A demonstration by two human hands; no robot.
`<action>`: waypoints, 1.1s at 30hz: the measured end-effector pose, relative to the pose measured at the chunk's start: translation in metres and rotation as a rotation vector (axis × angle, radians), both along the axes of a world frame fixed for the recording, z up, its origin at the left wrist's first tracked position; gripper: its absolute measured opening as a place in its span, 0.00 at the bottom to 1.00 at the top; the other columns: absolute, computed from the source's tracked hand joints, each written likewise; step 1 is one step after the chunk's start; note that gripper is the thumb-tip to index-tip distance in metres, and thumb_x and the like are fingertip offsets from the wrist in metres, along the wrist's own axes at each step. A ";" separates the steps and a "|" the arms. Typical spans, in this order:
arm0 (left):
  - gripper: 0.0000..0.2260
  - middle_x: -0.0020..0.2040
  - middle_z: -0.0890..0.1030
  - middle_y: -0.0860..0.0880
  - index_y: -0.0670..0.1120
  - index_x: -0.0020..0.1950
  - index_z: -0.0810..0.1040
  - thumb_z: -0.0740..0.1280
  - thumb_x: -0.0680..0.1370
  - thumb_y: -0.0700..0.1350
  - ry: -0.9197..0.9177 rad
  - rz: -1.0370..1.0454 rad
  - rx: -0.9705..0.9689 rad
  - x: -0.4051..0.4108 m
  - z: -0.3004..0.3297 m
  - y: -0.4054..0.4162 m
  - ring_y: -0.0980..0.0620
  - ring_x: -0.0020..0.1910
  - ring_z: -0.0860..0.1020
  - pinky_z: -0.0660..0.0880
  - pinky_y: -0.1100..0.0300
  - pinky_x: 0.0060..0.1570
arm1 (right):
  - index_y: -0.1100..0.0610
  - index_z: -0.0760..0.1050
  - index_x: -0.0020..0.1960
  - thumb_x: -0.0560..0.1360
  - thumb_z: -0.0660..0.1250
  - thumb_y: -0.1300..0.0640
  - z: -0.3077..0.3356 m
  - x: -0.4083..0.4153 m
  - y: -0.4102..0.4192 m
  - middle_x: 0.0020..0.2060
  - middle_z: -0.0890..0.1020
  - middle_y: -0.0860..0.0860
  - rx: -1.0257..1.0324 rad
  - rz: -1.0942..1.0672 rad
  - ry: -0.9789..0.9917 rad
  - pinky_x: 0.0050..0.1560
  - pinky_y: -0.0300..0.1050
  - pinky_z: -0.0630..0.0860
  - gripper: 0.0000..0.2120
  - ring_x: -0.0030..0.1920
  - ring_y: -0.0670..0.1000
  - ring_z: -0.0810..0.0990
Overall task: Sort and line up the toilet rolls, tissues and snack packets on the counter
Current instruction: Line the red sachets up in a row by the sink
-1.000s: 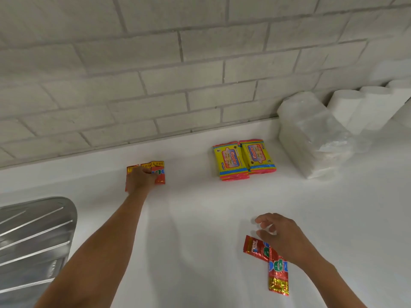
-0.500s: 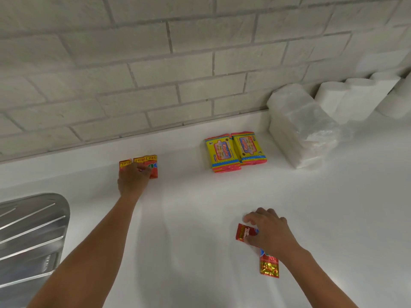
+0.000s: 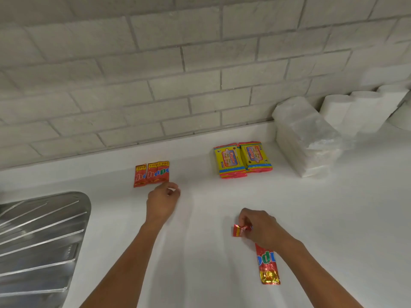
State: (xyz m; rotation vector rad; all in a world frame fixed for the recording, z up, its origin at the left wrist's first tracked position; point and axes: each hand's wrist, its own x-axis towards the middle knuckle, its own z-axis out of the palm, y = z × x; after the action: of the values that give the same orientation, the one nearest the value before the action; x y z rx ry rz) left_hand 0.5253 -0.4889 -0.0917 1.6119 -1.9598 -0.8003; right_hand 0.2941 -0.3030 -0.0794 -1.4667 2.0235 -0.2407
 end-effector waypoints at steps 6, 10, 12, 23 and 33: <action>0.04 0.43 0.82 0.56 0.56 0.50 0.82 0.71 0.78 0.47 0.154 -0.080 0.078 -0.019 0.024 0.038 0.59 0.42 0.81 0.75 0.64 0.44 | 0.41 0.73 0.39 0.76 0.68 0.64 0.018 0.003 -0.012 0.45 0.81 0.42 -0.189 0.017 -0.224 0.47 0.34 0.76 0.18 0.46 0.42 0.80; 0.07 0.48 0.82 0.59 0.56 0.53 0.83 0.69 0.79 0.45 0.206 -0.168 0.091 -0.032 0.046 0.062 0.63 0.44 0.79 0.73 0.75 0.40 | 0.45 0.74 0.43 0.76 0.69 0.63 0.032 0.007 -0.022 0.46 0.81 0.42 -0.283 -0.003 -0.295 0.43 0.35 0.76 0.13 0.46 0.44 0.81; 0.08 0.49 0.82 0.60 0.56 0.55 0.82 0.68 0.79 0.44 0.229 -0.220 0.084 -0.037 0.054 0.073 0.64 0.46 0.78 0.73 0.75 0.41 | 0.47 0.74 0.45 0.76 0.70 0.61 0.039 0.009 -0.027 0.47 0.81 0.42 -0.320 -0.036 -0.323 0.37 0.33 0.75 0.10 0.47 0.46 0.81; 0.12 0.46 0.82 0.55 0.60 0.57 0.81 0.72 0.78 0.44 0.221 -0.288 0.110 -0.046 0.065 0.085 0.59 0.43 0.80 0.76 0.70 0.40 | 0.46 0.72 0.52 0.71 0.77 0.57 0.056 0.009 -0.041 0.47 0.84 0.45 -0.396 -0.113 -0.525 0.40 0.38 0.78 0.17 0.45 0.46 0.82; 0.18 0.55 0.79 0.50 0.54 0.60 0.81 0.64 0.79 0.33 0.379 -0.078 0.312 -0.030 0.056 0.017 0.52 0.50 0.83 0.84 0.54 0.47 | 0.43 0.72 0.60 0.75 0.73 0.50 0.030 -0.021 -0.012 0.55 0.78 0.42 -0.392 -0.273 -0.424 0.47 0.35 0.75 0.17 0.51 0.44 0.79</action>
State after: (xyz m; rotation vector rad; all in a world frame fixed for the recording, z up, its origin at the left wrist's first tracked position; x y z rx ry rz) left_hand 0.4955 -0.4722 -0.0360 1.4196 -1.6936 -1.3882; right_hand 0.2728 -0.3151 -0.0492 -1.2139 1.8782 -1.0222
